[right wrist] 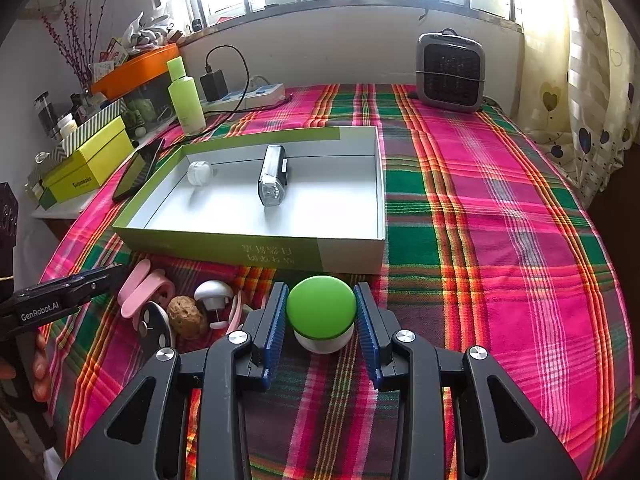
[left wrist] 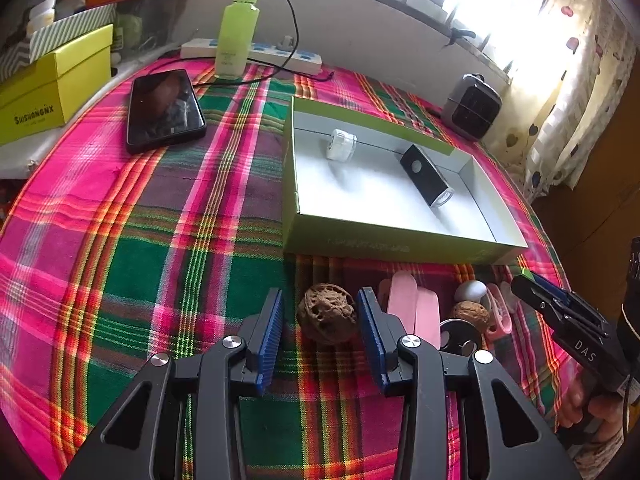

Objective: Organize objects
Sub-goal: 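Grasp the walnut with the left tool, then carry the walnut with the left tool while the right tool carries the green mushroom into the box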

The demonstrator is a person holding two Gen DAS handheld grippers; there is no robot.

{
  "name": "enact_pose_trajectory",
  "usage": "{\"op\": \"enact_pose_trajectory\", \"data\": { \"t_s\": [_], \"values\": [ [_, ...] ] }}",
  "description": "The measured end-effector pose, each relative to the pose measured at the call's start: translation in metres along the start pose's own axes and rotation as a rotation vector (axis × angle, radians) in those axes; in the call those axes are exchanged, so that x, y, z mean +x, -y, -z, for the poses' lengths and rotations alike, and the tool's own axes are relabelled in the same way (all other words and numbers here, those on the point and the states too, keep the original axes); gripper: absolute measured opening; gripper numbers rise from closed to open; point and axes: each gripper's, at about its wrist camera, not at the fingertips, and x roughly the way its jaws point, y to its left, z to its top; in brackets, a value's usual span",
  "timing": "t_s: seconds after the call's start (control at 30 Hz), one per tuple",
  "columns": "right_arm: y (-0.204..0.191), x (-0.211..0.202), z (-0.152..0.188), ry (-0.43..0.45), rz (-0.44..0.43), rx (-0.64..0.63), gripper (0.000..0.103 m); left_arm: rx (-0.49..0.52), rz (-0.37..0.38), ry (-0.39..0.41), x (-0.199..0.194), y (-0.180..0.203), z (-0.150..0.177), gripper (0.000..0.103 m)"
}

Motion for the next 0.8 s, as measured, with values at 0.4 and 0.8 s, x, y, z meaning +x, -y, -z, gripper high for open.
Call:
{"op": "enact_pose_trajectory", "data": {
  "t_s": [0.4, 0.8],
  "values": [
    [0.0008, -0.0004, 0.0016, 0.002, -0.004, 0.009, 0.035, 0.01, -0.026, 0.0, 0.0004, 0.0031, 0.0004, 0.028],
    [-0.0001, -0.0042, 0.0032, 0.009, -0.01, 0.012, 0.035, 0.017, -0.024, 0.001, 0.0001, 0.0053, 0.001, 0.028]
  ]
}}
